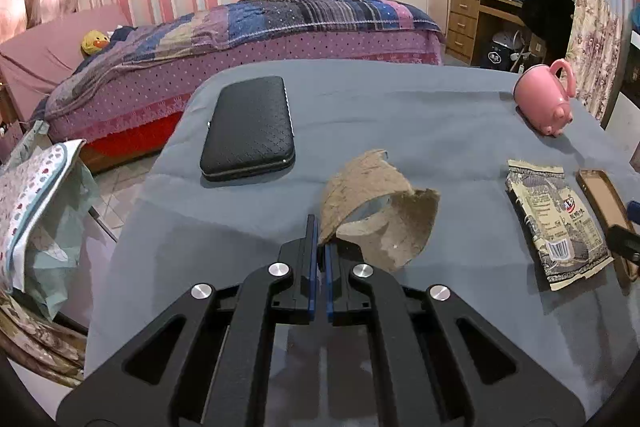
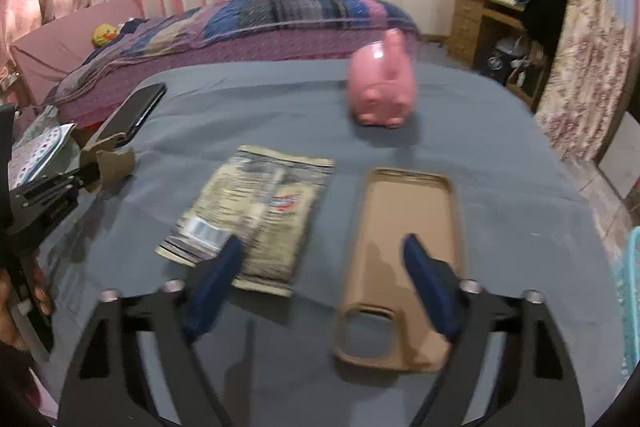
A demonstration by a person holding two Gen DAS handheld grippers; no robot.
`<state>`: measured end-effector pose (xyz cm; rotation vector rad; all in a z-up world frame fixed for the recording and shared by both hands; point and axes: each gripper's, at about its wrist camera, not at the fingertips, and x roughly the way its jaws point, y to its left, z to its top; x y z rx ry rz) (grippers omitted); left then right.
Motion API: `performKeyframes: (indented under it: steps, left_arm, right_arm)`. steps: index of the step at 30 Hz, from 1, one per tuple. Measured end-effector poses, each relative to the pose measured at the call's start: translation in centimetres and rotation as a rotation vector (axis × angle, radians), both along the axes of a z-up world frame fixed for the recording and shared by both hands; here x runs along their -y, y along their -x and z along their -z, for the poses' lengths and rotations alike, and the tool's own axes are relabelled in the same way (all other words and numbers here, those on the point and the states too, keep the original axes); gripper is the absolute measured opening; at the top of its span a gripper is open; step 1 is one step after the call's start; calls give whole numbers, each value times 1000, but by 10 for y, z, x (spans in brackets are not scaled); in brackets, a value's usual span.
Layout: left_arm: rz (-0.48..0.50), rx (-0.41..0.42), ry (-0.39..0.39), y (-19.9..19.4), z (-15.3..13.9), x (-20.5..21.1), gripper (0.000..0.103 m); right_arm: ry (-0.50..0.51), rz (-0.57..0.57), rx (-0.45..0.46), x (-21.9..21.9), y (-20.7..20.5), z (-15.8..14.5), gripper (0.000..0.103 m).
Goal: Collect trash
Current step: 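Grasp the brown paper cup with the left gripper while the right grasps the snack wrapper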
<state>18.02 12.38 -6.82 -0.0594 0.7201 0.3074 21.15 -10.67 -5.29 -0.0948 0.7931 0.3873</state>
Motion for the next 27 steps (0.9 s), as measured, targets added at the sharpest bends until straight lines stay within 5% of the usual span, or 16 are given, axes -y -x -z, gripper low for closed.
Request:
performKeyframes:
  steps: [8,21,27]
  left_arm:
    - [13,-13,27,-1,6,-3,1]
    - [12,-10,24,0,7,-5,1]
    - [10,-13,18,0,6,-4,1]
  right_arm:
    - [-8,9,-90,-25,-15,19,74]
    - [61,6,-84,-35,-17,29,74]
    - [61,-8,-78,-36,-16,28,61]
